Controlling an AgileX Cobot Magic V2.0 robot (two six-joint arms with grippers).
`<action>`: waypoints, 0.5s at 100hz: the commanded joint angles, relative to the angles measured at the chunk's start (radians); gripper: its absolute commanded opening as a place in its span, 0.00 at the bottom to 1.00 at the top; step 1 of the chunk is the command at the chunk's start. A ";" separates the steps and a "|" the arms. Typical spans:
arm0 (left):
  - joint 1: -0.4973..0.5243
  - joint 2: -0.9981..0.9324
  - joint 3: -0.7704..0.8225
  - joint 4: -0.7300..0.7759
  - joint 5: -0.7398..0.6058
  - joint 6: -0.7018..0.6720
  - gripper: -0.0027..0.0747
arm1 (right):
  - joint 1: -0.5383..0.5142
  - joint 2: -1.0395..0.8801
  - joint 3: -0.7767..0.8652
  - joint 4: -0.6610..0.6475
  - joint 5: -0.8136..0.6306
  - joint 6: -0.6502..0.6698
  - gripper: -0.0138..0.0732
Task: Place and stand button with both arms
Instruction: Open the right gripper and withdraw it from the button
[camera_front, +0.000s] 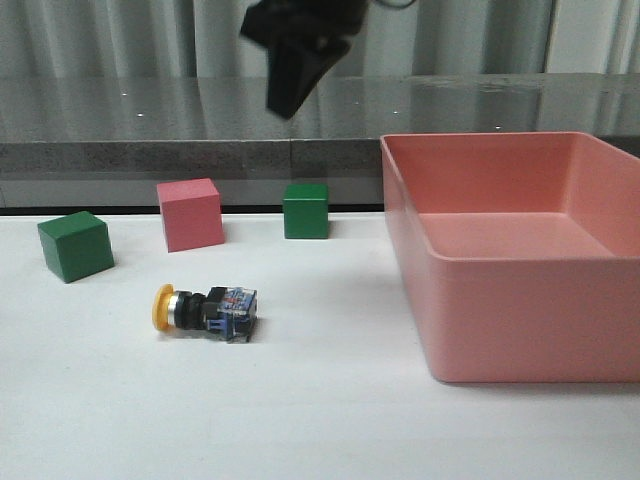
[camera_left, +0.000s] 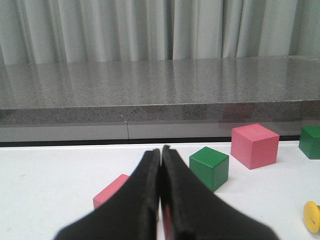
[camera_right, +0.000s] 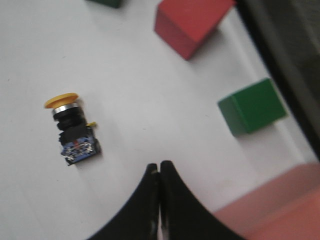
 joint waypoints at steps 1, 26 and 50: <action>-0.004 -0.031 0.045 0.002 -0.074 -0.009 0.01 | -0.075 -0.127 -0.023 0.002 -0.008 0.091 0.07; -0.004 -0.031 0.045 0.002 -0.074 -0.009 0.01 | -0.286 -0.379 0.176 0.002 -0.080 0.208 0.07; -0.004 -0.031 0.045 0.002 -0.074 -0.009 0.01 | -0.430 -0.746 0.643 0.002 -0.383 0.276 0.07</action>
